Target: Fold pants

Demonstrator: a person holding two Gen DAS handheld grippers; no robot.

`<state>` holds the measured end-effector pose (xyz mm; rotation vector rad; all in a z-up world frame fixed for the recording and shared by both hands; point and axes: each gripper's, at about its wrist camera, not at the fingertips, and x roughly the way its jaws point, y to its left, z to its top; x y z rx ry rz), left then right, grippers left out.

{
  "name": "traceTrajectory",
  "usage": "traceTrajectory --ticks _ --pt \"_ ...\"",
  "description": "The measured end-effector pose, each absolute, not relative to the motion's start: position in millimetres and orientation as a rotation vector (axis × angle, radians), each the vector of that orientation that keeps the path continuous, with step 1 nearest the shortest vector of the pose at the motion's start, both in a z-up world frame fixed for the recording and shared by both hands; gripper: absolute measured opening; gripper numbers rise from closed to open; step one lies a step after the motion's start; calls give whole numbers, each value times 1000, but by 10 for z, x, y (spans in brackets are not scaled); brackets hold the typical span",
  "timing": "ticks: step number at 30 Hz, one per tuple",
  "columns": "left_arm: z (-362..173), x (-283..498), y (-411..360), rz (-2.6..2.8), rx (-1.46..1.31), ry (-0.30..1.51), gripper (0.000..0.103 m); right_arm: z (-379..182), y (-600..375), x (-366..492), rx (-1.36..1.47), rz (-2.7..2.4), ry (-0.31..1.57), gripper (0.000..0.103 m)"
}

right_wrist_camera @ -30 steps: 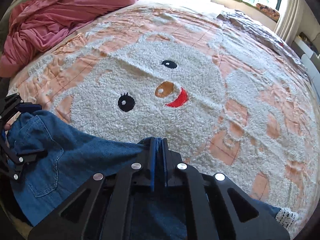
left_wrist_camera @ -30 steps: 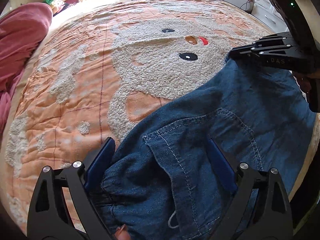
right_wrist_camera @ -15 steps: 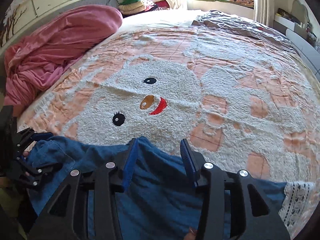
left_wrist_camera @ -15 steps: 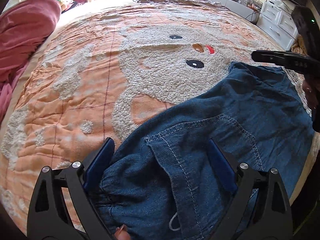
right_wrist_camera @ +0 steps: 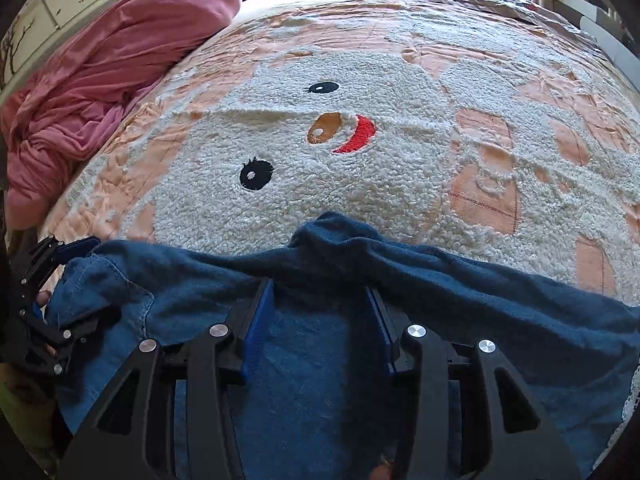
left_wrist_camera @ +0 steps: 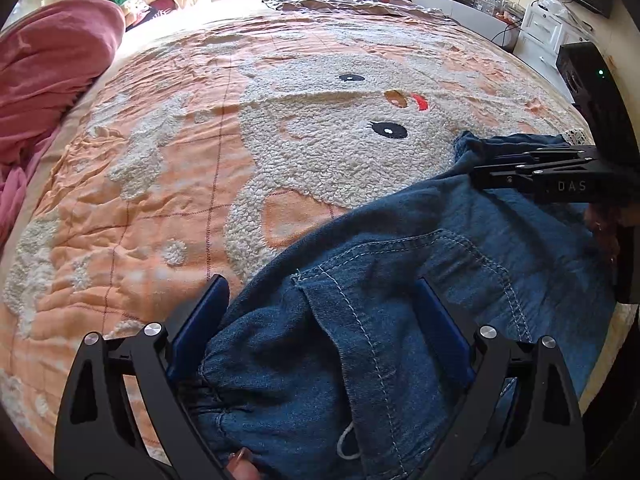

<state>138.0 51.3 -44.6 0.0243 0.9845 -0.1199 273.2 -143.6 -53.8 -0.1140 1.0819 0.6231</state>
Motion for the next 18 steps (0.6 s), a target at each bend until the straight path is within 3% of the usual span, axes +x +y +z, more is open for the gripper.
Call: traceTrajectory --ticks 4,7,10,13,15,18 --pt "-370 1359 517 -115 13 984 87 -340 -1596 2605 -55 631 1039 48" --pt "-165 1282 476 -144 -28 958 93 -42 -1938 2366 22 613 947 56" --pt "32 1220 314 -180 -19 927 93 192 -2353 2098 81 561 875 72" --pt "182 1194 84 -233 -2 903 93 348 -2786 1806 96 472 818 77" --pt "248 1204 -88 -274 7 897 93 415 -3067 1618 81 380 792 86" --pt "313 1244 -367 -322 41 893 94 491 -3448 1367 81 270 757 89"
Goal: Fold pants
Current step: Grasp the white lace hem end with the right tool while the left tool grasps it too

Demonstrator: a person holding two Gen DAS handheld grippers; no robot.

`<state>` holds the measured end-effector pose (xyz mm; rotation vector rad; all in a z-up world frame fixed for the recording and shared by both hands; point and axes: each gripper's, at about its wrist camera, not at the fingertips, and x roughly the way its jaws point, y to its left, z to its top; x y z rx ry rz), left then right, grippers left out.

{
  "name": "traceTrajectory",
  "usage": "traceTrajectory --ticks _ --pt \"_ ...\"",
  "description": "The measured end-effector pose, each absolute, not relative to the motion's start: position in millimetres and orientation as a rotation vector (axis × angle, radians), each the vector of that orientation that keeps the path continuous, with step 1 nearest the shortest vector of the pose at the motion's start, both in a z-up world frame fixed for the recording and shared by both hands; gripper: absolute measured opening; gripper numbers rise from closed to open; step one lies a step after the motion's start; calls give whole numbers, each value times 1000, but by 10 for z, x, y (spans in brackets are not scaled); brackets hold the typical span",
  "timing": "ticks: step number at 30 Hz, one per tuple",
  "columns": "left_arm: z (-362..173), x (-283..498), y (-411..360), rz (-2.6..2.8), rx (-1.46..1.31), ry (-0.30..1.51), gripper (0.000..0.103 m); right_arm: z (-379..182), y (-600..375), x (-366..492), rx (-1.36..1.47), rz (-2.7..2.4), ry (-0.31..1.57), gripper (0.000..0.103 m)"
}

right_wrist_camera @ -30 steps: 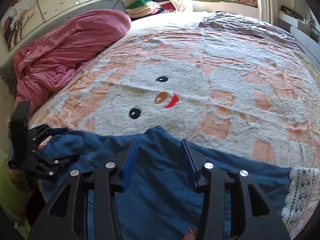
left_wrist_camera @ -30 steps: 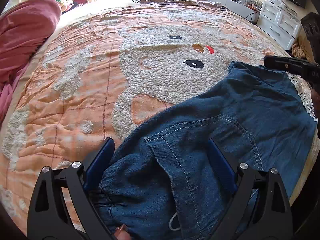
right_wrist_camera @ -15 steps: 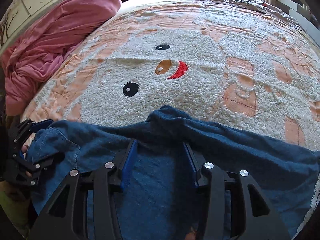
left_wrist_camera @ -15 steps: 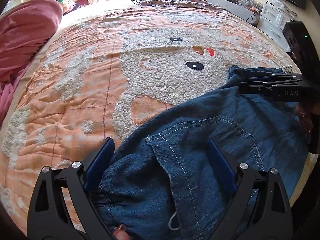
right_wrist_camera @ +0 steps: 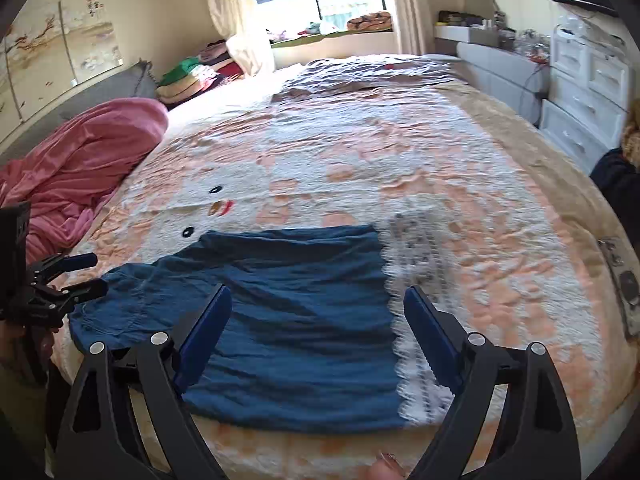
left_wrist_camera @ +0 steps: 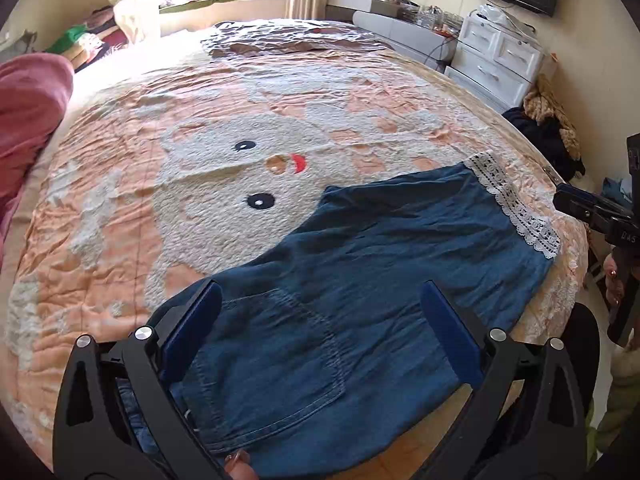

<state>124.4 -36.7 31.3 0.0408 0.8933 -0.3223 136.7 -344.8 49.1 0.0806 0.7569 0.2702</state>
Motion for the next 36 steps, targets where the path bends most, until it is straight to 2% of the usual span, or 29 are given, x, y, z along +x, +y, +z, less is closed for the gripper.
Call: traceTrajectory --ticks 2,11,26,27,31,33,35,36 --pt "347 1285 -556 -356 61 895 94 518 -3688 1201 102 198 737 92" --pt "374 1511 -1352 -476 139 938 94 277 -4154 768 210 98 751 93" --pt "198 2115 -2162 -594 254 968 94 -129 -4238 985 370 91 825 92" --pt "178 2191 -2226 -609 256 972 94 -145 -4238 1016 378 98 828 88" --pt "71 2498 -2493 -674 250 998 94 -226 -4227 1144 381 101 854 83" --pt "4 2627 -2627 -692 263 1002 94 -301 -4235 1190 409 122 876 71" --pt "-69 2767 -2718 -717 232 1018 93 -371 -4234 1217 427 143 896 67" --pt "-108 2832 -2756 -731 210 1033 93 -379 -4230 1216 415 143 893 62"
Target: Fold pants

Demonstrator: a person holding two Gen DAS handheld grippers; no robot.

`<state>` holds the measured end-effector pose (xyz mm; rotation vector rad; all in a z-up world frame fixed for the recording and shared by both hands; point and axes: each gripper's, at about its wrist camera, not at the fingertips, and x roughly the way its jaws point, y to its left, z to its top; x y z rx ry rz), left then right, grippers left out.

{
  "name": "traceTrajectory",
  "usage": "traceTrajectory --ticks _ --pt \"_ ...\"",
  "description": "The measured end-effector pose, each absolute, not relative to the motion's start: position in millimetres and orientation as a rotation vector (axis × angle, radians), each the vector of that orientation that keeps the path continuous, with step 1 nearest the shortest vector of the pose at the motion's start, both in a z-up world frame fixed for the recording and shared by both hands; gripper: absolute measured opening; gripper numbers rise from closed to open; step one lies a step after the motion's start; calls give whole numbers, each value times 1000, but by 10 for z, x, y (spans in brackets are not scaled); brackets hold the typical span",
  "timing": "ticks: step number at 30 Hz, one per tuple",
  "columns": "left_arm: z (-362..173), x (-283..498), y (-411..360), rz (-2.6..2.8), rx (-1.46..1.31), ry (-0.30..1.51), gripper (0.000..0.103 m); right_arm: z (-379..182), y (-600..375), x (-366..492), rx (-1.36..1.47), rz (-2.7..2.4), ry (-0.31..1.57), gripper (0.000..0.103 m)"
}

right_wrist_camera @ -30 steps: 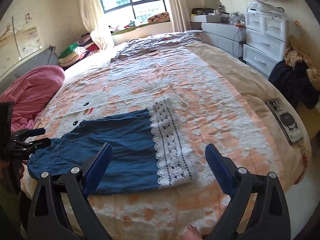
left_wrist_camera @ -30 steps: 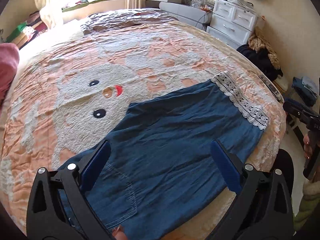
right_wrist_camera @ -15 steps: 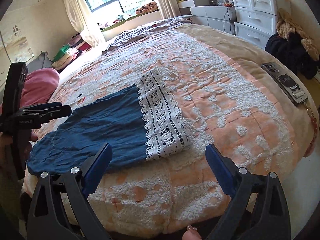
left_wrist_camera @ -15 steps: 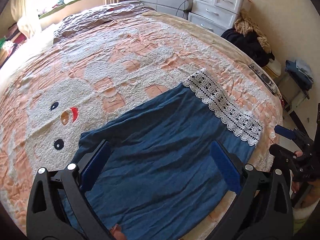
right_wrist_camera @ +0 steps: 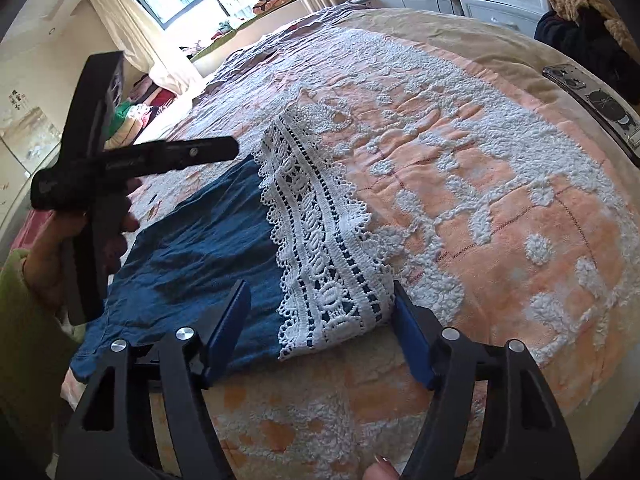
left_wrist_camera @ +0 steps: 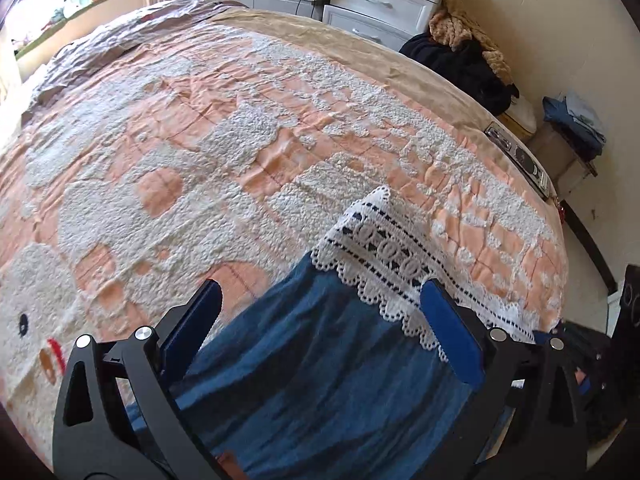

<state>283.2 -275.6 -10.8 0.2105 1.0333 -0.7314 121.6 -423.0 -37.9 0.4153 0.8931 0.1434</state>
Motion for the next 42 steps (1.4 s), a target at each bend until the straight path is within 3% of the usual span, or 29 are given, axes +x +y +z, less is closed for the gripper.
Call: traceTrajectory --ticks 4,12,16,17,20,22,42 --pt "-235 3033 -2886 -809 154 1056 93 -416 -4237 1207 412 155 878 38" --pt "-415 3110 -3121 -965 218 1098 55 -472 -4299 1219 443 154 866 37" --pt "-491 3128 -3188 -981 239 1128 49 -480 -4273 1227 426 150 868 39" --pt "-497 3130 -3197 -981 243 1126 46 -487 -4270 1228 429 154 866 38" --pt "-498 3123 -3202 -998 237 1116 25 -497 -4264 1241 427 163 863 29" --pt "-484 3101 -3204 -1005 238 1095 20 -500 -4254 1244 432 169 858 26" --pt "100 2965 -2590 -1047 47 959 17 -35 -3997 1071 334 256 666 26"
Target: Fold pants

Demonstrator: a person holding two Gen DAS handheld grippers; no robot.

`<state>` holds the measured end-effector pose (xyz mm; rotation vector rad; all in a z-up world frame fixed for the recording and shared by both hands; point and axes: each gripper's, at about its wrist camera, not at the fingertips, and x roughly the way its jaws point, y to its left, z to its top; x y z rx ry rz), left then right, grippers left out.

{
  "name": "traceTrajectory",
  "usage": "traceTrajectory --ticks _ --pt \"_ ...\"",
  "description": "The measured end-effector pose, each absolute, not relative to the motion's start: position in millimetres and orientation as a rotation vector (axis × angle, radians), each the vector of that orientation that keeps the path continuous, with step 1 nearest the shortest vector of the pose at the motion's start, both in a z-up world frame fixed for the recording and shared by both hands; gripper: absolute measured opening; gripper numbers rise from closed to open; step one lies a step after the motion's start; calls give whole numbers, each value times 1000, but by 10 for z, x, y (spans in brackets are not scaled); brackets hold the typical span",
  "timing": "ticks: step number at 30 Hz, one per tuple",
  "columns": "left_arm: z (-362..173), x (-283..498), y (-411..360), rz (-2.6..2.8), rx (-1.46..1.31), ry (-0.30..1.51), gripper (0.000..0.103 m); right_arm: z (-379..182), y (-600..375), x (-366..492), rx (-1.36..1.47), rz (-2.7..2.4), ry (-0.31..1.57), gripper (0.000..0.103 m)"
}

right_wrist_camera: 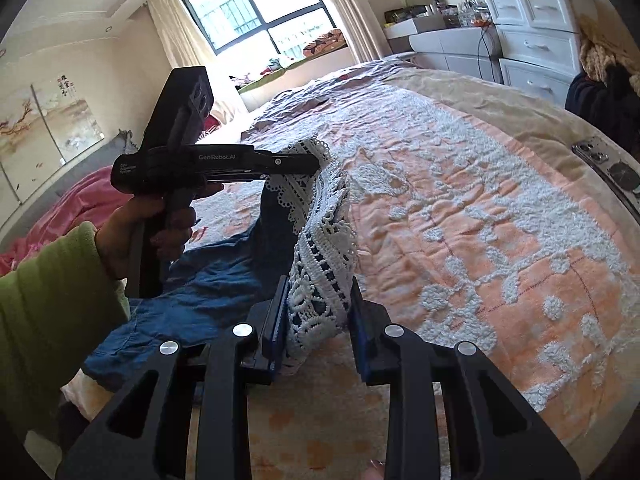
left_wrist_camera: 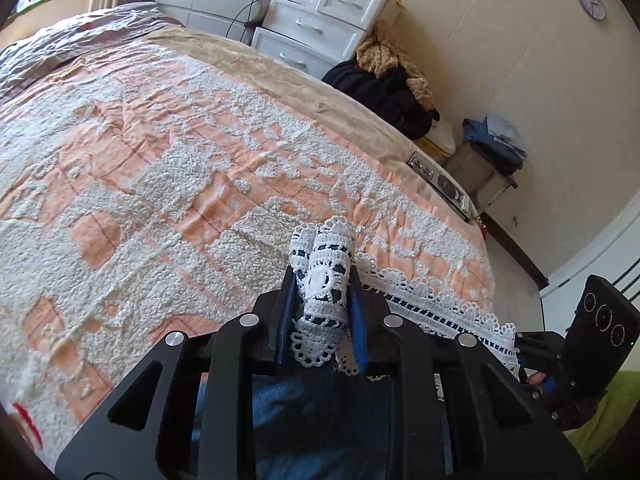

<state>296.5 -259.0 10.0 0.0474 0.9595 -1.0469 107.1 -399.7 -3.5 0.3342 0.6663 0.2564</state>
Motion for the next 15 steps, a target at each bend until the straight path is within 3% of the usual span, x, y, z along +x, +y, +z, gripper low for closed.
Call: traceTrajectory --ticks 7,15 --pt "337 2804 -2010 -1018 -45 908 17 171 -3516 991 204 346 614 26" --pt "194 2704 -1256 -941 -167 939 17 225 -2643 903 -51 470 608 26"
